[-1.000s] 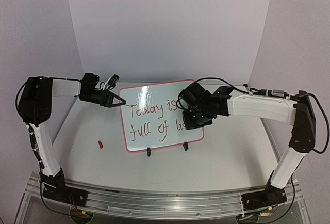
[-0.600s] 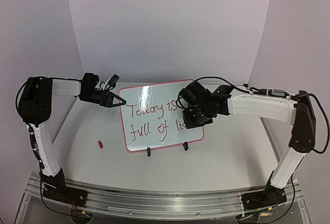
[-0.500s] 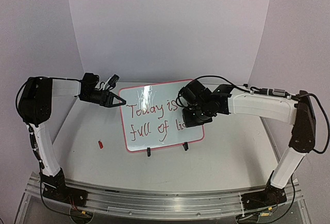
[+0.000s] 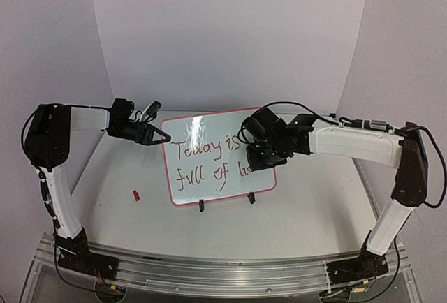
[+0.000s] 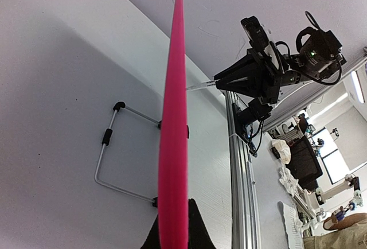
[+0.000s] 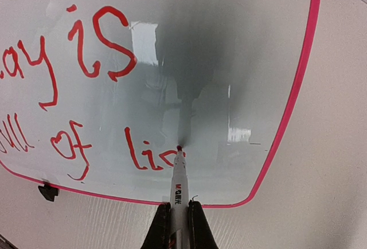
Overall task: Write a sentence on the whiteboard
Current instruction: Write on the whiteboard with the whiteboard.
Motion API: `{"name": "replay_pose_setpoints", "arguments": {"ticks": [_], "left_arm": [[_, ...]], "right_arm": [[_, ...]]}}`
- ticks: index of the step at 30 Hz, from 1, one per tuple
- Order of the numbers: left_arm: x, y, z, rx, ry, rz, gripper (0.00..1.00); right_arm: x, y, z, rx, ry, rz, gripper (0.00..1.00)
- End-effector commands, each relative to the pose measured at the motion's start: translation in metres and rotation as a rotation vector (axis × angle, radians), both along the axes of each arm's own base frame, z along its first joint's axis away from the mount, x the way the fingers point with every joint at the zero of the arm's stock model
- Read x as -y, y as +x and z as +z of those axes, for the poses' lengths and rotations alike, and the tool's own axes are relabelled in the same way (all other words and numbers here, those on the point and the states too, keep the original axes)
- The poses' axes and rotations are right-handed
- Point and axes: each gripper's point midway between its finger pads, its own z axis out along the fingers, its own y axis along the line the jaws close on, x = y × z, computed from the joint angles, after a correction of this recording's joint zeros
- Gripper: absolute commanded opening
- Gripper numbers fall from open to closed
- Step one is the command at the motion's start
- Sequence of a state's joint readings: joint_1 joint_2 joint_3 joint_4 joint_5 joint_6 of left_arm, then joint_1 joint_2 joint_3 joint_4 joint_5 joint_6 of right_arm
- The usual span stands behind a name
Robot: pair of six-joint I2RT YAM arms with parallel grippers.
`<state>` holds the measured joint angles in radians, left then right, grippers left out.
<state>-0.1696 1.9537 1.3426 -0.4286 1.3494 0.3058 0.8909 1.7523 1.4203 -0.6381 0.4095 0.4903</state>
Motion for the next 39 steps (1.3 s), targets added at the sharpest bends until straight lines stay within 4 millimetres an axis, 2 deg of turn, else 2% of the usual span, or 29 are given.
{"name": "replay_pose_setpoints", "arguments": {"ticks": [1, 8, 19, 28, 34, 39], "left_arm": [[0.009, 0.003, -0.032, 0.046, 0.104, 0.003, 0.00], [0.009, 0.003, -0.031, 0.048, 0.101, 0.004, 0.00], [0.009, 0.003, -0.031, 0.045, 0.103, 0.005, 0.00], [0.009, 0.003, -0.031, 0.045, 0.105, 0.006, 0.00], [0.009, 0.004, -0.032, 0.044, 0.107, 0.008, 0.00], [0.009, 0.004, -0.033, 0.042, 0.108, 0.008, 0.00]], "right_arm": [[0.010, 0.000, -0.010, -0.006, -0.013, -0.039, 0.00], [0.014, -0.009, -0.024, -0.052, -0.015, -0.051, 0.00], [0.004, -0.015, -0.040, -0.121, 0.014, -0.042, 0.00], [-0.017, -0.008, -0.039, -0.119, 0.073, -0.021, 0.00], [-0.027, -0.002, -0.030, -0.090, 0.100, -0.004, 0.00], [-0.027, -0.003, -0.016, -0.072, 0.121, 0.007, 0.00]]}}
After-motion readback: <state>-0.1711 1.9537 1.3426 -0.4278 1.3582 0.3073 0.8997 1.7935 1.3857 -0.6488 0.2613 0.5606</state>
